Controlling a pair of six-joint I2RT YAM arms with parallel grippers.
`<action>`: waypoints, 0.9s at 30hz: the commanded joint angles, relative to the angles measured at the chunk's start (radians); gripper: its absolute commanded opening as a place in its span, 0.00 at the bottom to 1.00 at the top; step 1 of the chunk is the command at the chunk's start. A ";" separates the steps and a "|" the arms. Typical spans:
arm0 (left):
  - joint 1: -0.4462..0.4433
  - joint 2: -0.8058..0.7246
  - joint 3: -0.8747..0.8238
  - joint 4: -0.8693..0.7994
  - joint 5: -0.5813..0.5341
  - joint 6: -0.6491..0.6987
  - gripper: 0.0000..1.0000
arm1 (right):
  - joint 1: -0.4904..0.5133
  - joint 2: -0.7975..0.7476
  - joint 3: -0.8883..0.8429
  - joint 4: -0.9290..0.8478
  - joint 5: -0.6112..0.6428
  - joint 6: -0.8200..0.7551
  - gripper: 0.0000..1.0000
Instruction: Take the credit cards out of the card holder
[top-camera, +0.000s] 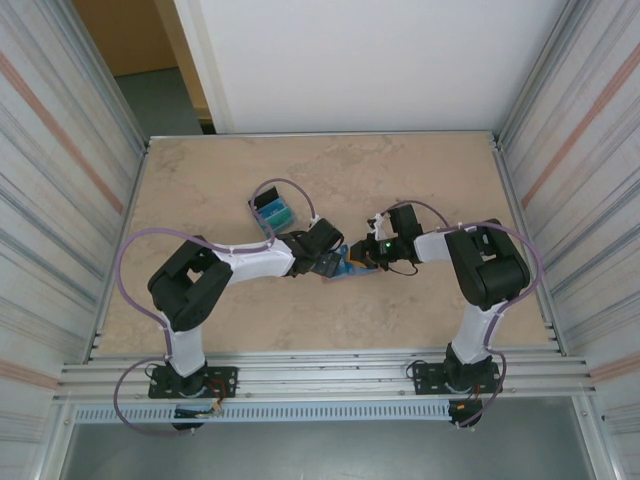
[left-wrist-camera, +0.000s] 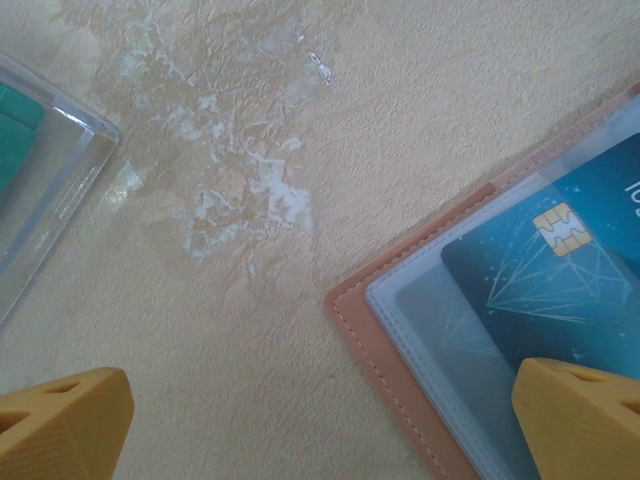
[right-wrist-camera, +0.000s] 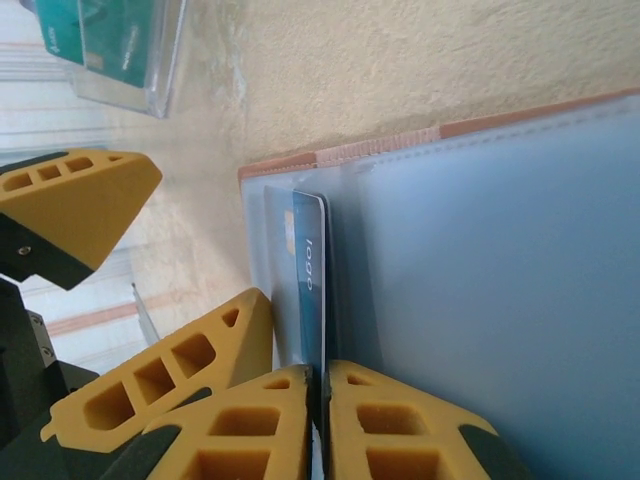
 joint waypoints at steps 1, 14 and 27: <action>-0.007 0.034 -0.019 -0.055 0.016 0.015 0.99 | 0.003 0.019 -0.013 0.048 -0.035 0.020 0.06; -0.006 -0.031 -0.038 -0.067 0.008 0.032 0.99 | -0.059 -0.170 0.004 -0.253 0.139 -0.176 0.01; -0.006 -0.228 -0.025 -0.091 0.050 0.084 0.99 | -0.057 -0.444 -0.004 -0.406 0.236 -0.360 0.00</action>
